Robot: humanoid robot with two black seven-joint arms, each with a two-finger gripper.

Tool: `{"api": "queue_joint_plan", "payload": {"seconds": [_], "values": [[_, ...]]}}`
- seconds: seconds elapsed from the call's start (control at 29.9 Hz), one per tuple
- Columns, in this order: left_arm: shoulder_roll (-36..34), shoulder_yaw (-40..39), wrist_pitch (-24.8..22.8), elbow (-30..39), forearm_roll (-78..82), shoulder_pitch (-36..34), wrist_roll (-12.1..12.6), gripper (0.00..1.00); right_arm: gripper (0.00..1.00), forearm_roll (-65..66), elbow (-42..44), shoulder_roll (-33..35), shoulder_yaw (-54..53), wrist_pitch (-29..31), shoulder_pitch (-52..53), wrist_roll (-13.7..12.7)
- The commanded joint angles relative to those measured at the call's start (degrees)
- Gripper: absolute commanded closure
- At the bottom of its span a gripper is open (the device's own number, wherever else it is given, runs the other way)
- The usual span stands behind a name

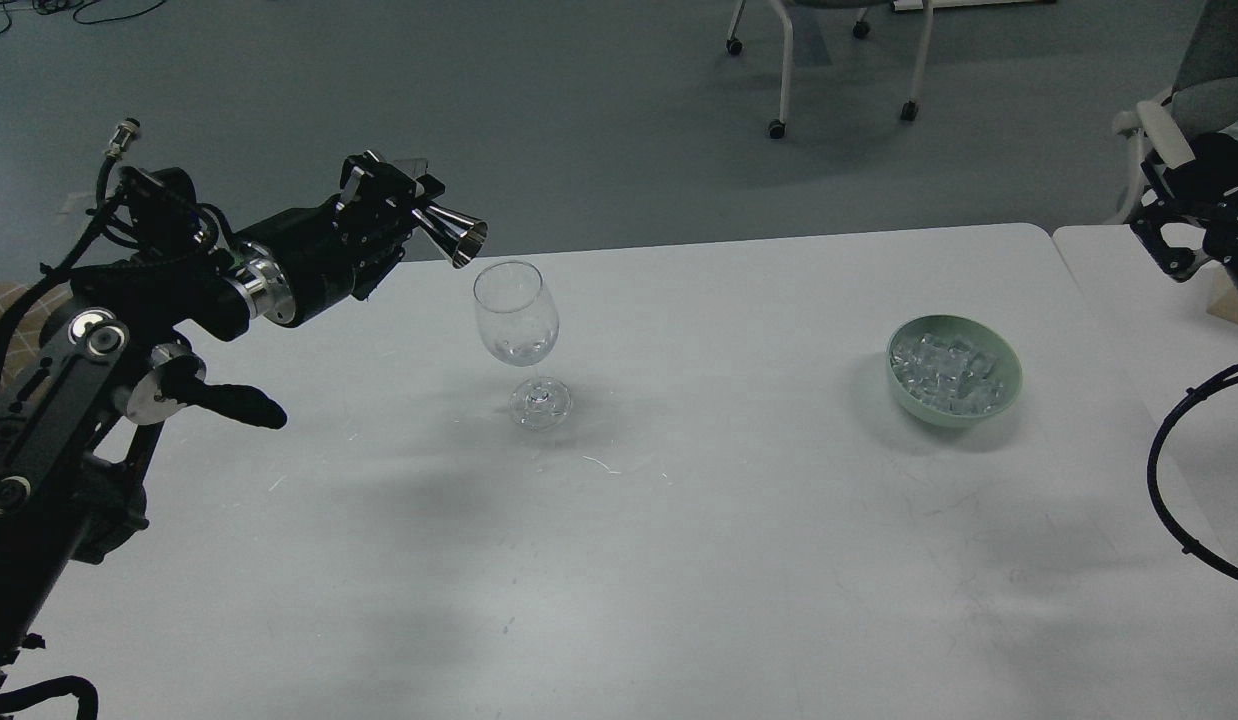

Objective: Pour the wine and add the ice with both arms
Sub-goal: 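Turn the jigger upright and move it back toward its spot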

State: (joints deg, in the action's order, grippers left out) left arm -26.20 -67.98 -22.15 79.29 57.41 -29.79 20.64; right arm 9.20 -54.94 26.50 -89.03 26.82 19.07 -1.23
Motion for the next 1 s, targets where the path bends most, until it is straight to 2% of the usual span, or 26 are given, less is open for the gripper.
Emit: {"api": "queue_joint_plan", "payload": {"seconds": [0.0, 0.2, 0.43, 0.67, 0.87, 0.97], "values": [[0.2, -0.3, 0.1, 0.0, -0.5, 0.5, 0.0, 1.0, 0.0, 0.0, 0.0, 0.0, 0.0, 0.0, 0.0, 0.0], [0.7, -2.2, 0.9, 0.7, -10.6, 2.7, 0.2, 1.0, 0.0, -0.1, -0.2, 0.4, -0.3, 0.0, -0.1, 0.0], [0.7, -8.5, 1.8, 2.0, -23.6, 7.1, 1.0, 1.0, 0.0, 0.0, -0.3, 0.5, -0.7, 0.0, -0.7, 0.0], [1.0, -14.3, 3.0, 1.9, -38.8, 15.4, 0.3, 1.0, 0.0, 0.0, -0.5, 0.4, -0.6, 0.0, -1.0, -0.1], [5.4, -21.7, 3.3, 0.9, -47.0, 21.6, 0.9, 1.0, 0.0, 0.1, -1.2, 0.4, -0.6, -0.1, -1.1, -0.1], [8.3, -22.8, 4.8, -0.5, -53.3, 24.7, 0.5, 1.0, 0.0, 0.1, -1.3, 0.4, -0.5, -0.4, -0.7, -0.3]]}}
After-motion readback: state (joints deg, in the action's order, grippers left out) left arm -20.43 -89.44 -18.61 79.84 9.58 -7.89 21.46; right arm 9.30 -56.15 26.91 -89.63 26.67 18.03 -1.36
